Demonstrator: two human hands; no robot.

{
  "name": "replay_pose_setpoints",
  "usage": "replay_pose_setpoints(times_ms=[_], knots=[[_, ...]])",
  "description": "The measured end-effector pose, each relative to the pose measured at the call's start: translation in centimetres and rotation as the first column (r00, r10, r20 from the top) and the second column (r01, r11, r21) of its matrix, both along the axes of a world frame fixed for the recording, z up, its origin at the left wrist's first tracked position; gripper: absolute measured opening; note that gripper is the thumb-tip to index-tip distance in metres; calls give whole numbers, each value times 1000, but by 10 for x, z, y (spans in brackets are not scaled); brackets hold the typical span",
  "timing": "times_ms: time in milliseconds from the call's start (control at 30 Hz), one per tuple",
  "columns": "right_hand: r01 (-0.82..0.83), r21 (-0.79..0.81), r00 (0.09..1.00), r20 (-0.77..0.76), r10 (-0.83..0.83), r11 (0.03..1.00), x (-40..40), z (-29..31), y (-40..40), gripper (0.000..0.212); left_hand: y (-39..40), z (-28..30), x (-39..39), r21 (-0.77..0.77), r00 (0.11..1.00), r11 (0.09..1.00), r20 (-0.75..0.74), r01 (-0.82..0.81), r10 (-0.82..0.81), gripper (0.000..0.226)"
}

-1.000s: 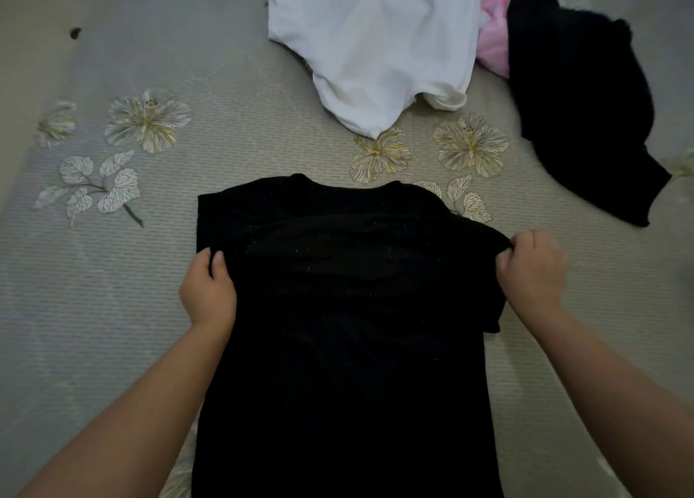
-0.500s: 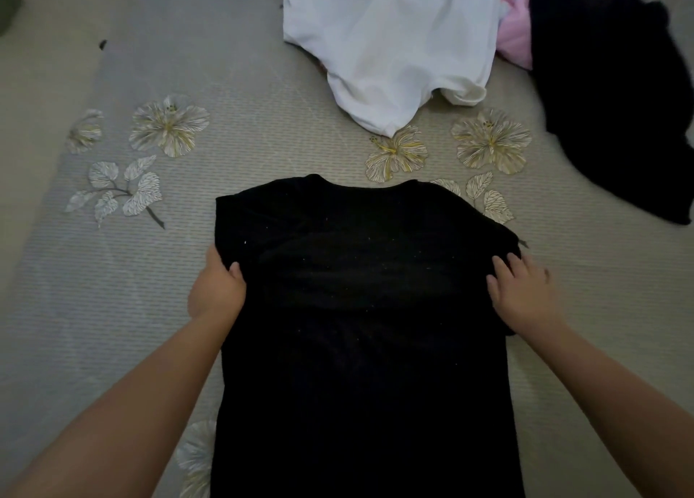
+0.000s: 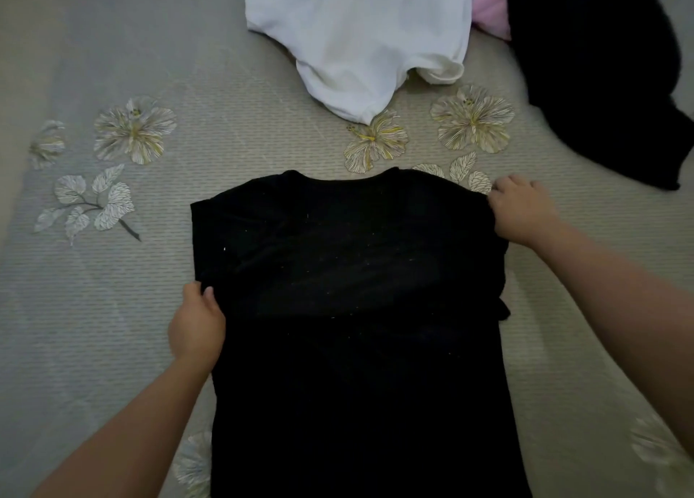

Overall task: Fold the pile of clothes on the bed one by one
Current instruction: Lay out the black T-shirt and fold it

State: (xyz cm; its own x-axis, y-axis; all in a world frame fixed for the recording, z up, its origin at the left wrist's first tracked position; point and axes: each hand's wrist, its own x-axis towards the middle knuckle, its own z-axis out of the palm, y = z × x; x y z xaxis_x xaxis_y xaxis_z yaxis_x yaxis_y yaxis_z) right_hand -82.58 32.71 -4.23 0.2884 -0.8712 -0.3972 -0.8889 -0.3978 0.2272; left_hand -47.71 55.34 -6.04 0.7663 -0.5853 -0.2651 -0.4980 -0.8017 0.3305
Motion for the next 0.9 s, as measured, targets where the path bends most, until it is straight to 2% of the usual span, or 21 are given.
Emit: replay_pose_setpoints(times_ms=[100,233,300,367,433,500,533,633,700,767,833,900], knots=[[219,-6,968,125,-216,976,-7,4,-8,33,0,-2,19,95,997,995,61,31,-37,26],[190,0,982,-1,-190,982,-8,-9,-5,35,-5,-7,23,174,993,983,89,65,-82,24],[206,-66,978,32,-204,976,-4,-18,-1,32,-10,-8,16,193,992,980,104,50,-71,19],[228,-140,969,124,-212,963,1,-25,6,27,-15,-7,9,141,984,989,165,37,-61,29],[235,-217,948,264,-175,948,7,-25,18,19,-22,-7,3,56,952,977,219,205,-213,43],[162,-290,924,380,-42,943,16,-21,36,19,-31,-9,-1,28,892,915,214,402,-398,41],[106,-296,912,409,25,949,19,-19,48,25,-39,-11,0,41,870,892,203,451,-449,39],[-126,-228,902,380,207,966,19,-23,88,52,-60,-17,8,199,856,867,165,457,-490,38],[-217,-77,923,310,230,973,13,-29,110,69,-67,-17,12,333,798,796,173,505,-578,30],[-166,141,966,224,132,976,2,-37,121,91,-71,-16,15,287,771,788,197,545,-606,26],[-64,205,984,175,28,977,-5,-45,125,87,-74,-11,18,159,802,829,209,537,-559,23],[-2,209,974,222,-45,978,-10,-50,128,80,-79,-8,23,82,843,867,202,492,-498,21]])
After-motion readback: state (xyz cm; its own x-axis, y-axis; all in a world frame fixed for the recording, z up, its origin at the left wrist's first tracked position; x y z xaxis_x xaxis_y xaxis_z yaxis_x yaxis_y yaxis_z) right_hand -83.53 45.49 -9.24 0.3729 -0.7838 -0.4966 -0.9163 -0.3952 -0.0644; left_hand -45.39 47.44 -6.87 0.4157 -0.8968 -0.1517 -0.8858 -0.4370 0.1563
